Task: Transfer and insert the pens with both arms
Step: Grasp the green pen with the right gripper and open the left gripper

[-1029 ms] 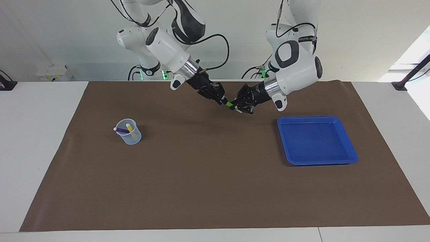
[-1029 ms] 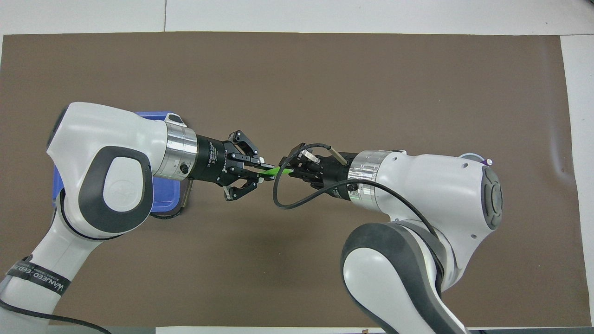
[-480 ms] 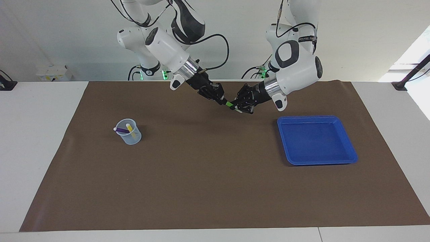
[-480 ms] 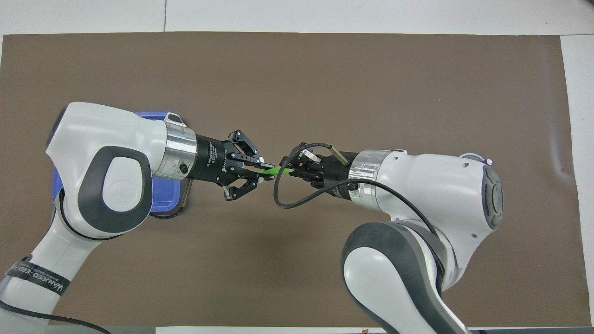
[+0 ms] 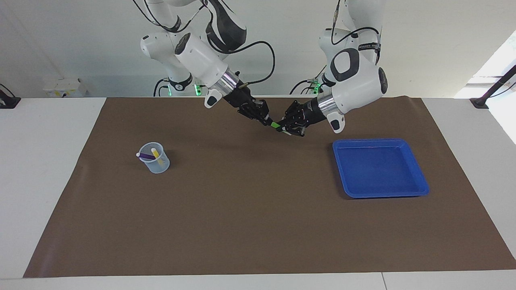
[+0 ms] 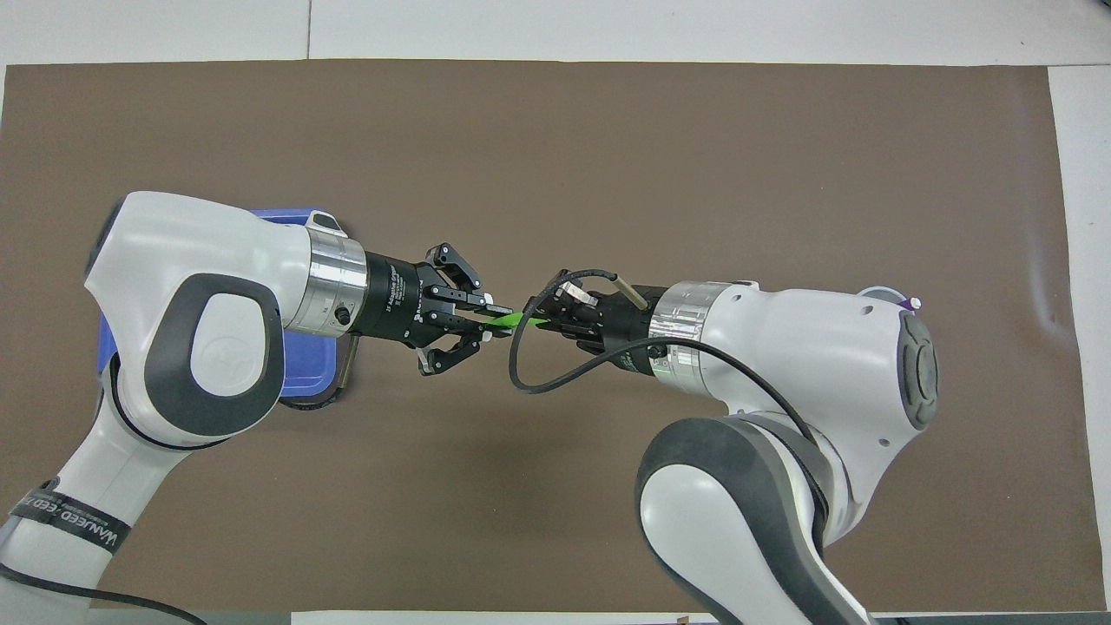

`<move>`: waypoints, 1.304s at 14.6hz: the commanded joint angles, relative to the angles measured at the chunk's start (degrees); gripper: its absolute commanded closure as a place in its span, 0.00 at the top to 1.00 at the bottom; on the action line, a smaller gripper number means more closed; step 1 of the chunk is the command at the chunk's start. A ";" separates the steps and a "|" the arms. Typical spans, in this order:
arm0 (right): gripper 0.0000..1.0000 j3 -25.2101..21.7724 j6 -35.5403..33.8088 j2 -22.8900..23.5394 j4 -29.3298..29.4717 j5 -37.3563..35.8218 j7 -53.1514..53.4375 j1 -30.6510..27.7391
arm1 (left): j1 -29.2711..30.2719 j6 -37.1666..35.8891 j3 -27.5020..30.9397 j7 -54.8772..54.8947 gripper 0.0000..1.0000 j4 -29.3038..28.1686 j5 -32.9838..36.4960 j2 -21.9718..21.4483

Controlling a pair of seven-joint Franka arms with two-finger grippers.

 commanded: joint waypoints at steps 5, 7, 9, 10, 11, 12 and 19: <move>0.00 0.21 -5.81 -0.49 0.00 0.41 -5.78 -3.32 | -0.85 1.61 0.87 -0.45 1.00 -1.25 -1.10 -2.37; 0.00 -0.23 -12.81 -0.93 0.70 -2.38 -9.20 -5.94 | -0.76 1.87 0.96 0.25 1.00 -0.81 -0.57 -2.37; 0.00 -0.06 -23.18 -0.67 4.29 -10.18 -14.90 -10.86 | -0.76 3.88 0.87 0.08 1.00 -0.55 -0.04 -2.28; 0.00 -0.06 -27.93 -0.23 6.49 -13.88 -18.50 -13.06 | -0.76 4.33 0.96 0.08 1.00 -0.37 0.65 -2.19; 0.00 -0.14 -33.28 0.30 9.03 -16.79 -22.71 -15.17 | -0.76 4.42 0.87 0.08 1.00 -0.02 1.97 -2.19; 0.00 -0.23 -38.64 0.82 11.75 -19.51 -27.37 -17.71 | -0.76 4.42 0.87 0.16 1.00 0.51 3.81 -2.11; 0.00 -0.23 -51.97 3.65 20.85 -50.35 -69.48 -24.34 | 0.56 3.81 1.22 3.49 1.00 3.32 14.98 -1.84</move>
